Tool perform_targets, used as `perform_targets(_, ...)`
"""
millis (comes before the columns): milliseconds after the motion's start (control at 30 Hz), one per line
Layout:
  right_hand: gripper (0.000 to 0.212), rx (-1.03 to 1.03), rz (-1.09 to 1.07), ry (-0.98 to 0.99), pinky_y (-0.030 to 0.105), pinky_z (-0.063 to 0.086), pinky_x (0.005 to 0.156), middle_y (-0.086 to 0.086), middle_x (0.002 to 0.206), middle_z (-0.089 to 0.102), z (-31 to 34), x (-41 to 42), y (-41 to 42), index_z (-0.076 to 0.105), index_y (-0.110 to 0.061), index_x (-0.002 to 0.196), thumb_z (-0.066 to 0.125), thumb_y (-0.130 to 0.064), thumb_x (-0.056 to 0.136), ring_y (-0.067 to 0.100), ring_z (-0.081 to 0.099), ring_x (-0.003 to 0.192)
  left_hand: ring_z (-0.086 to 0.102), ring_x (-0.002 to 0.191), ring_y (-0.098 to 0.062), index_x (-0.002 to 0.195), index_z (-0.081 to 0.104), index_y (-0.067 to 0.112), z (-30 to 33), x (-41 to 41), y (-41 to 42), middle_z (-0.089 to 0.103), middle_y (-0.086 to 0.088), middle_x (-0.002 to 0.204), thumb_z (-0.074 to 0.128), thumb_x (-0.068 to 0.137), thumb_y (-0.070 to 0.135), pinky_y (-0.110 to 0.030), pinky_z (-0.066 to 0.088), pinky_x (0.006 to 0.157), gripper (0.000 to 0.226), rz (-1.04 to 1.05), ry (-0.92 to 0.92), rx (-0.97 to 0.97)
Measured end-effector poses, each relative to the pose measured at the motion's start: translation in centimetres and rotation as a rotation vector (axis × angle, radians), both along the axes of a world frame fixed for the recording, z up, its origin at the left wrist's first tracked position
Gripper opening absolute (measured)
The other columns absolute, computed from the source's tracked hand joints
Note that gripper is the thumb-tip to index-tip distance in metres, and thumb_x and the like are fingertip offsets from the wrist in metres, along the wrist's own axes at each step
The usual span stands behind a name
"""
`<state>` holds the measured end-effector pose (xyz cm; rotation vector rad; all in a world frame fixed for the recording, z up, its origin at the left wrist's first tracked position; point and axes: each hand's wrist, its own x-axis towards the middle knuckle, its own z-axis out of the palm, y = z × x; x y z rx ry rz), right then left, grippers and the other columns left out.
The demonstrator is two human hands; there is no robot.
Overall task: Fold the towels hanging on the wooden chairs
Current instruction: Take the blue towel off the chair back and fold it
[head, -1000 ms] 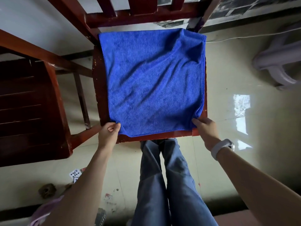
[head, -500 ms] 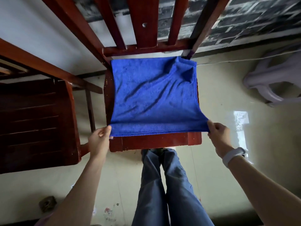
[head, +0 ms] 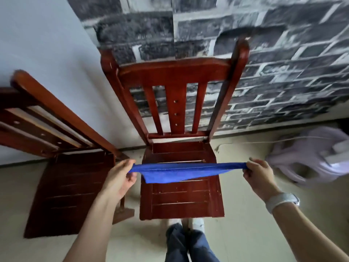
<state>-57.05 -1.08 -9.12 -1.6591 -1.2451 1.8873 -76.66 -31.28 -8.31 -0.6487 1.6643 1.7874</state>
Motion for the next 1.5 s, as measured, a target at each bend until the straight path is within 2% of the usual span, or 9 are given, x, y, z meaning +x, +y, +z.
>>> perform_targets(200, 0.034, 0.051, 0.157, 0.198, 0.01, 0.043, 0.043, -0.005, 0.049, 0.063, 7.1, -1.6, 1.6, 0.059, -0.012, 0.08, 0.036, 0.012, 0.087, 0.001, 0.056, 0.042, 0.059, 0.053, -0.01, 0.09, 0.061, 0.0, 7.2, -1.8, 0.3, 0.059, -0.005, 0.063, 0.047, 0.088, -0.005, -0.016, 0.047, 0.047, 0.015, -0.09, 0.026, 0.256)
perform_targets(267, 0.03, 0.143, 0.309, 0.191, 0.01, 0.047, 0.049, -0.001, 0.063, 0.065, 9.1, -1.8, 1.9, 0.06, -0.011, 0.089, 0.043, 0.014, 0.085, 0.007, 0.059, 0.054, 0.062, 0.055, -0.007, 0.094, 0.062, 0.003, 8.9, -2.2, 0.3, 0.066, -0.001, 0.061, 0.05, 0.084, -0.011, -0.015, 0.048, 0.049, 0.021, -0.208, 0.123, 0.186)
perform_targets(367, 0.026, 0.542, 0.611, -0.026, 0.011, 0.043, 0.055, 0.009, 0.083, 0.059, 10.9, -2.0, 2.3, 0.061, -0.005, 0.103, 0.054, 0.009, 0.083, 0.013, 0.053, 0.064, 0.063, 0.063, -0.008, 0.097, 0.064, 0.007, 10.6, -2.4, 0.5, 0.067, -0.002, 0.072, 0.059, 0.079, -0.011, -0.012, 0.049, 0.053, 0.026, -0.357, 0.322, -0.042)
perform_targets(533, 0.014, 1.059, 0.735, -0.237, 0.018, 0.028, 0.065, 0.016, 0.086, 0.064, 12.4, -1.5, 2.8, 0.067, 0.001, 0.096, 0.059, -0.002, 0.085, 0.028, 0.058, 0.082, 0.052, 0.057, -0.015, 0.09, 0.069, 0.006, 11.4, -3.0, -0.2, 0.059, -0.005, 0.062, 0.063, 0.083, 0.007, -0.027, 0.047, 0.061, 0.009, -0.491, 0.638, -0.325)
perform_targets(700, 0.026, 0.956, 0.841, -0.211, 0.013, 0.031, 0.069, 0.005, 0.094, 0.053, 13.1, -1.3, 3.0, 0.063, -0.005, 0.109, 0.06, 0.0, 0.083, 0.019, 0.052, 0.082, 0.048, 0.04, -0.004, 0.083, 0.068, 0.005, 11.7, -3.3, -0.8, 0.053, -0.002, 0.051, 0.061, 0.086, 0.012, -0.029, 0.044, 0.059, 0.011, -0.389, 0.676, -0.328)
perform_targets(933, 0.02, 1.076, 0.828, -0.236, 0.023, 0.032, 0.068, 0.004, 0.08, 0.053, 12.9, -1.0, 2.8, 0.062, 0.0, 0.101, 0.046, 0.001, 0.091, 0.021, 0.05, 0.07, 0.06, 0.05, -0.005, 0.092, 0.066, 0.012, 12.5, -3.1, -1.2, 0.065, -0.001, 0.07, 0.064, 0.079, -0.005, -0.009, 0.049, 0.055, 0.021, -0.597, 0.668, -0.303)
perform_targets(1033, 0.021, 1.183, 0.933, -0.283, 0.026, 0.034, 0.069, 0.012, 0.089, 0.061, 12.7, -0.3, 2.9, 0.059, 0.0, 0.104, 0.043, 0.001, 0.091, 0.03, 0.058, 0.083, 0.056, 0.057, -0.016, 0.097, 0.066, 0.002, 12.2, -2.9, -1.4, 0.062, -0.008, 0.071, 0.061, 0.081, -0.007, -0.017, 0.05, 0.059, 0.018, -0.606, 0.701, -0.345)
perform_targets(1233, 0.023, 1.258, 1.126, -0.555, 0.038, 0.045, 0.07, 0.01, 0.107, 0.065, 12.1, 1.5, 2.3, 0.051, -0.014, 0.113, 0.037, -0.021, 0.097, 0.036, 0.061, 0.091, 0.056, 0.073, 0.01, 0.083, 0.07, 0.004, 12.0, -2.2, -2.0, 0.06, -0.007, 0.086, 0.069, 0.076, 0.0, 0.002, 0.036, 0.066, 0.008, -0.588, 1.033, -0.538)
perform_targets(1500, 0.021, 1.235, 1.047, -0.577, 0.037, 0.043, 0.068, 0.007, 0.106, 0.062, 11.4, 2.3, 1.2, 0.055, -0.014, 0.107, 0.041, -0.023, 0.095, 0.035, 0.06, 0.091, 0.059, 0.069, -0.015, 0.079, 0.065, 0.017, 10.8, -0.5, -2.7, 0.062, 0.006, 0.073, 0.069, 0.076, 0.007, -0.024, 0.039, 0.063, 0.011, -0.835, 1.12, -0.724)
